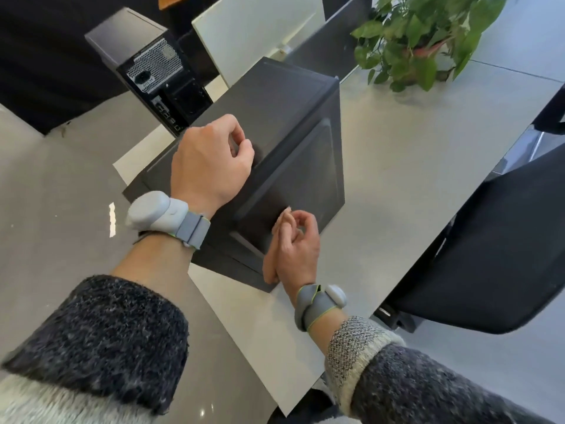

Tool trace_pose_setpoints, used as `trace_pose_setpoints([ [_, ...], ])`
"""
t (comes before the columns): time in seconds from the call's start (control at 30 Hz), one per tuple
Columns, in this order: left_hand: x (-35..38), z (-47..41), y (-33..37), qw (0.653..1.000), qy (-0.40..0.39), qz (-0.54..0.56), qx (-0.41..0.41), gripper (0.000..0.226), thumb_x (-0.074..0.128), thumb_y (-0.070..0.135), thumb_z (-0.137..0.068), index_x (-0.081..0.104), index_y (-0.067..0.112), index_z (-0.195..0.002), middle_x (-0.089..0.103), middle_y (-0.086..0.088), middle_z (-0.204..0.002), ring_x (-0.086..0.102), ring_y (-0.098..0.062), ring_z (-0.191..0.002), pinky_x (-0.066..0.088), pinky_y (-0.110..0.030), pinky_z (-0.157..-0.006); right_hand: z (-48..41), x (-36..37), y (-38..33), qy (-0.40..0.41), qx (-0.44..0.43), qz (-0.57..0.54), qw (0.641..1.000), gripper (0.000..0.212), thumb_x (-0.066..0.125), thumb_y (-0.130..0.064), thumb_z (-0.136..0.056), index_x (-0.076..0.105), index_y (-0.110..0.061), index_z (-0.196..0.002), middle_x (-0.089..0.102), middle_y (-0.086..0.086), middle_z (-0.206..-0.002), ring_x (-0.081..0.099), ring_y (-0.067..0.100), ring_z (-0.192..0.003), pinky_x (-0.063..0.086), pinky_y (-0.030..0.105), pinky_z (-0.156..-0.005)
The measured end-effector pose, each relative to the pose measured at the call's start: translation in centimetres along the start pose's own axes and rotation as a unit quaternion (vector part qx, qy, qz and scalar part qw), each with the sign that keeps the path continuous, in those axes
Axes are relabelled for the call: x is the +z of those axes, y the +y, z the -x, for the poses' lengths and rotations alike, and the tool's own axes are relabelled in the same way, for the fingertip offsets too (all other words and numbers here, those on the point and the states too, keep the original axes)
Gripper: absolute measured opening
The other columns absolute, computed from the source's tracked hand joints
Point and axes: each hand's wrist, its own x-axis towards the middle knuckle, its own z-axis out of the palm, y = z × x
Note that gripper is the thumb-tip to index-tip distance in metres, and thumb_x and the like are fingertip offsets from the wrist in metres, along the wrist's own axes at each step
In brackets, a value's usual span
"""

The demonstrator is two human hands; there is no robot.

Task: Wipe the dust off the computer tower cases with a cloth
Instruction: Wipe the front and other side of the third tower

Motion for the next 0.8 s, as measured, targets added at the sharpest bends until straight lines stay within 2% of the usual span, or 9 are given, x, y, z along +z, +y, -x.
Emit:
trace_pose_setpoints([
  [0.13,1.3,-1.3,1.3,0.998,0.037,-0.020,-0.035,0.016,0.053,0.035,-0.095,0.060,0.021,-0.091,0.062,0.005,-0.070,0.061,-0.026,-0.071,0.057,-0.046,-0.066,-1.6,-0.8,2.0,-0.026,0.112,0.063,0.991,0.007,0.055,-0.025,-0.102,0.058,-0.029,-0.096,0.070,0.001,-0.098,0.067,0.016,-0.092,0.055,0.040,-0.087],
  [0.2,1.7,-1.3,1.4,0.997,0.052,-0.029,-0.048,0.016,0.052,0.036,-0.095,0.059,0.022,-0.092,0.062,0.004,-0.070,0.060,-0.028,-0.071,0.056,-0.046,-0.066,-2.4,-1.5,0.5,-0.046,0.134,0.052,0.989,0.007,0.055,-0.029,-0.102,0.059,-0.027,-0.097,0.073,-0.003,-0.094,0.069,0.015,-0.091,0.057,0.044,-0.091],
  [0.33,1.8,-1.0,0.8,0.997,0.050,-0.031,-0.042,0.018,0.050,0.038,-0.097,0.058,0.023,-0.093,0.063,0.002,-0.073,0.062,-0.028,-0.072,0.058,-0.048,-0.066,-1.9,-1.4,-2.7,-0.086,-0.008,0.019,0.996,0.006,0.056,-0.026,-0.107,0.059,-0.026,-0.101,0.067,-0.012,-0.093,0.066,0.006,-0.087,0.055,0.023,-0.079],
  [0.4,1.7,-0.9,0.9,0.997,0.053,-0.035,-0.042,0.018,0.050,0.039,-0.097,0.058,0.023,-0.094,0.064,0.003,-0.074,0.063,-0.028,-0.072,0.058,-0.048,-0.066,-1.9,-1.4,-1.5,-0.083,-0.016,0.031,0.996,0.005,0.057,-0.025,-0.105,0.058,-0.028,-0.101,0.066,-0.009,-0.094,0.066,0.009,-0.087,0.055,0.027,-0.079],
  [0.5,1.9,-0.8,1.1,0.997,0.055,-0.039,-0.042,0.018,0.050,0.039,-0.097,0.059,0.023,-0.093,0.063,0.003,-0.073,0.062,-0.028,-0.072,0.058,-0.047,-0.066,-2.5,-1.9,2.3,-0.081,0.111,0.058,0.989,0.003,0.055,-0.030,-0.099,0.057,-0.030,-0.098,0.071,-0.004,-0.094,0.069,0.016,-0.088,0.060,0.045,-0.084],
  [0.57,1.9,-0.9,1.1,0.997,0.052,-0.037,-0.039,0.019,0.051,0.039,-0.097,0.059,0.023,-0.094,0.063,0.003,-0.074,0.062,-0.027,-0.071,0.058,-0.047,-0.067,-2.9,-1.9,3.1,-0.078,0.176,0.061,0.979,0.011,0.052,-0.039,-0.092,0.058,-0.030,-0.096,0.074,-0.003,-0.094,0.071,0.020,-0.090,0.061,0.052,-0.086],
  [0.63,1.7,-1.0,0.9,0.997,0.054,-0.036,-0.039,0.019,0.051,0.039,-0.098,0.059,0.022,-0.094,0.062,0.002,-0.075,0.062,-0.027,-0.071,0.058,-0.047,-0.067,-3.4,-1.3,0.9,-0.067,0.161,0.026,0.984,0.008,0.055,-0.037,-0.095,0.058,-0.029,-0.095,0.075,-0.006,-0.090,0.071,0.016,-0.089,0.060,0.045,-0.088],
  [0.73,1.5,-1.0,0.9,0.997,0.058,-0.034,-0.037,0.018,0.053,0.037,-0.099,0.060,0.021,-0.094,0.061,0.003,-0.072,0.061,-0.025,-0.069,0.057,-0.046,-0.066,-3.7,-1.0,-2.3,-0.060,0.043,0.000,0.997,0.010,0.057,-0.023,-0.104,0.058,-0.028,-0.096,0.066,-0.014,-0.087,0.065,0.002,-0.083,0.055,0.021,-0.078],
  [0.8,1.6,-0.8,1.1,0.997,0.057,-0.027,-0.037,0.016,0.054,0.035,-0.098,0.060,0.021,-0.093,0.059,0.005,-0.070,0.060,-0.025,-0.068,0.056,-0.045,-0.064,-3.6,-1.4,-1.7,-0.051,-0.003,0.016,0.999,0.009,0.057,-0.018,-0.106,0.059,-0.025,-0.099,0.064,-0.014,-0.088,0.064,0.003,-0.083,0.051,0.018,-0.075],
])
